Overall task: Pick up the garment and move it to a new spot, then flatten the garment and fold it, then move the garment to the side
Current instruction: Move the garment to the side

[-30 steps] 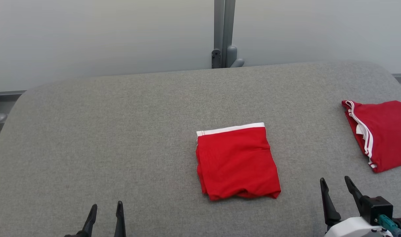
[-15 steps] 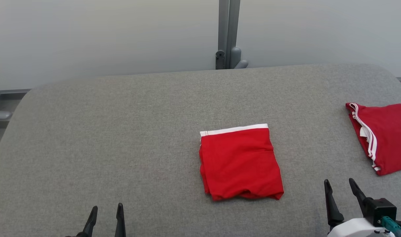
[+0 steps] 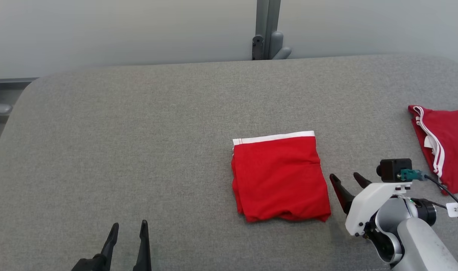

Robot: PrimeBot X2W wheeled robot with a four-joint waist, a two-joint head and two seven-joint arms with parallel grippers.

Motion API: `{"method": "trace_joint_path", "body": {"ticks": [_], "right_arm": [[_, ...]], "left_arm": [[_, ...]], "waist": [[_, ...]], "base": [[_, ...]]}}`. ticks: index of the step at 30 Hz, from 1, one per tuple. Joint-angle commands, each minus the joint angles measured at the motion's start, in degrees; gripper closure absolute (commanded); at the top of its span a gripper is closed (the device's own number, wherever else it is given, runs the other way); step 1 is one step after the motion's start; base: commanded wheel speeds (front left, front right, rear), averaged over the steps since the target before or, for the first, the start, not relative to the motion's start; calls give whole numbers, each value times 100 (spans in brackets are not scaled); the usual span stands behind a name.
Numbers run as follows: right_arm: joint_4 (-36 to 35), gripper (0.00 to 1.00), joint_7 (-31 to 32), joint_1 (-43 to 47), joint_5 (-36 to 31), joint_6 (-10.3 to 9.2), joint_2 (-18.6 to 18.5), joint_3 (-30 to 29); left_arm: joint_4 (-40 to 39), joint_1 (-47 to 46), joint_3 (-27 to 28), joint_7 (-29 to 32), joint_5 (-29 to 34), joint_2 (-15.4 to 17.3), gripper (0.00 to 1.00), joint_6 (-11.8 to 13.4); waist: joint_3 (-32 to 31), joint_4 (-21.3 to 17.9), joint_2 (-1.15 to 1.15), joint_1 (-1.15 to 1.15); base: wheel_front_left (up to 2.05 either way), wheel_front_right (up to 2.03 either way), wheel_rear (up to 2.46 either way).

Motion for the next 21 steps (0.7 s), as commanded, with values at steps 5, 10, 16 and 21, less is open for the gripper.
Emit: {"method": "trace_joint_path", "body": {"ticks": [5,10,16,21], "right_arm": [[553,0,418,-454,167,-2,97,140],[1340,0,413,-881,218,-1,300,-119],[2313,0,516,-1382,691,-1,518,79],[2494,100,314,-1584,1100,-1,478,297]], "left_arm": [[32,-213,-50,-15,-44,3,0,-30],[58,-345,-116,-15,-58,3,0,-37],[88,-424,-175,-15,-37,4,0,-56],[57,-450,-116,-15,0,4,0,-49]], "waist": [[219,165,45,0],[324,311,45,0],[404,360,45,0],[423,189,45,0]], "base": [[0,0,0],[0,0,0],[0,0,0],[0,0,0]]}}
